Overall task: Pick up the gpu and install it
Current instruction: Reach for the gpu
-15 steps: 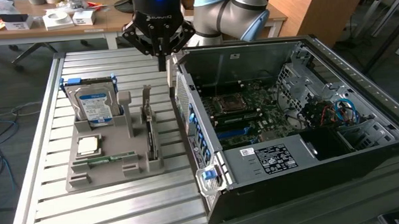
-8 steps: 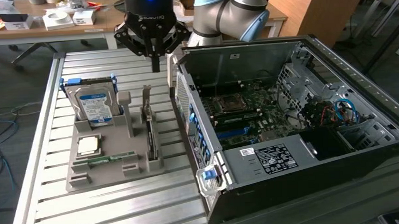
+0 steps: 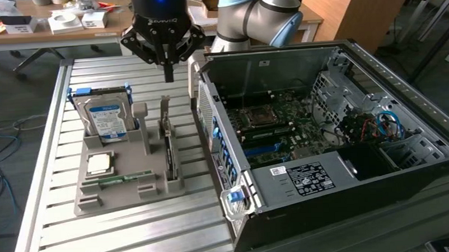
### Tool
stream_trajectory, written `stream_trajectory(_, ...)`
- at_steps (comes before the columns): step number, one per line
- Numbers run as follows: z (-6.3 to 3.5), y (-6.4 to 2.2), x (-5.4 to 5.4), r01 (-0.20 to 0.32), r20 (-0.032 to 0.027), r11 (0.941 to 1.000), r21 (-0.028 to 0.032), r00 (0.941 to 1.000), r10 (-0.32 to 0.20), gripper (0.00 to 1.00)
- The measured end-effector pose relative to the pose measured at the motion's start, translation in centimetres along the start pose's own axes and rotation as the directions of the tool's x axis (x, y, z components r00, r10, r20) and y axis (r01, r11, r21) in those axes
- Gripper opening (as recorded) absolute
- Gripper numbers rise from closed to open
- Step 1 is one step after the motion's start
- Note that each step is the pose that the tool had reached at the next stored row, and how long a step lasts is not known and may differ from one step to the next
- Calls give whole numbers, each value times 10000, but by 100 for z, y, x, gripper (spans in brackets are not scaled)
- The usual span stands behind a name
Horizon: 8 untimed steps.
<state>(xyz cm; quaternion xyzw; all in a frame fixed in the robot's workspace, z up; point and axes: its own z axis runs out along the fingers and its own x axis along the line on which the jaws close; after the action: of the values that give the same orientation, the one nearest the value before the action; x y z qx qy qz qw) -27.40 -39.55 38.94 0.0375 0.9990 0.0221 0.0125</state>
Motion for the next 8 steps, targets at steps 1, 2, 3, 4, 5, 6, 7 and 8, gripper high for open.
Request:
stream_trajectory(1,0,-1,10,1,0,10000,0,10000,-1,11)
stream_trajectory(2,1,-1,13,1,1,10000,-1,10000,-1,11)
stream_trajectory(3,1,-1,13,2,0,10000,0,10000,-2,11)
stream_trajectory(4,1,-1,13,2,0,10000,-1,10000,-2,11)
stream_trajectory(5,1,-1,13,2,0,10000,-1,10000,-2,11)
stream_trajectory(6,0,-2,16,2,0,10000,0,10000,-2,11)
stream_trajectory(7,0,-3,28,-1,-1,10000,0,10000,1,11)
stream_trajectory(8,0,-7,39,0,-1,10000,0,10000,0,11)
